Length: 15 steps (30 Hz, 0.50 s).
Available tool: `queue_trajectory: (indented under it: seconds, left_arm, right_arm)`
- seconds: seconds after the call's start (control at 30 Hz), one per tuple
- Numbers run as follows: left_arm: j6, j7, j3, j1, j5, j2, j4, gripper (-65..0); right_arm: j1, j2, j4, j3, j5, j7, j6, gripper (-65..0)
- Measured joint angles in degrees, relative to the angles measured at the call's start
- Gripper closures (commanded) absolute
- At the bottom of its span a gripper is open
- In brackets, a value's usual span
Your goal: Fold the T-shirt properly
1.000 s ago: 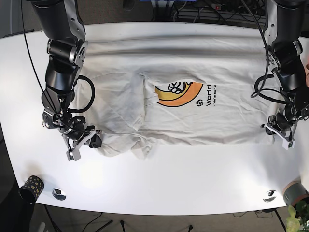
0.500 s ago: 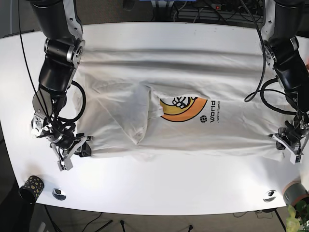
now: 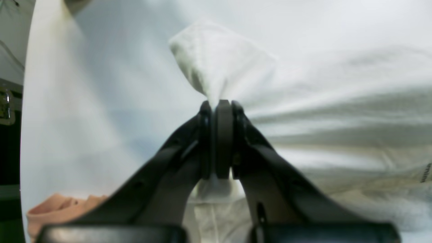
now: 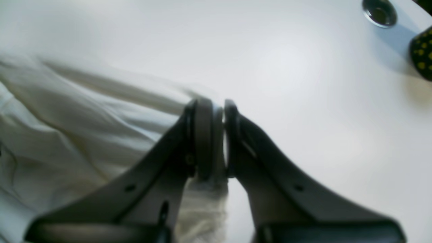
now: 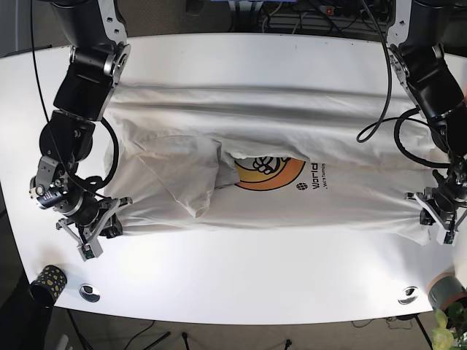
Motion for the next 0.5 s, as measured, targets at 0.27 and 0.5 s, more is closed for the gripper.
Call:
queue_trajectory:
  seconds: [0.27, 0.5]
  left_arm:
    - [0.09, 0.17, -3.96, 5.77, 0.42, -0.24, 3.74, 0.0]
    - [-1.97, 0.13, -5.99, 10.1, 0.44, -0.24, 5.84, 0.0]
  right_arm:
    - [-6.23, -0.72, 14.49, 2.29, 0.39, -7.56, 0.02, -1.9]
    - [-13.07, -2.19, 25.2, 4.76, -0.52, -14.6, -0.26, -1.4]
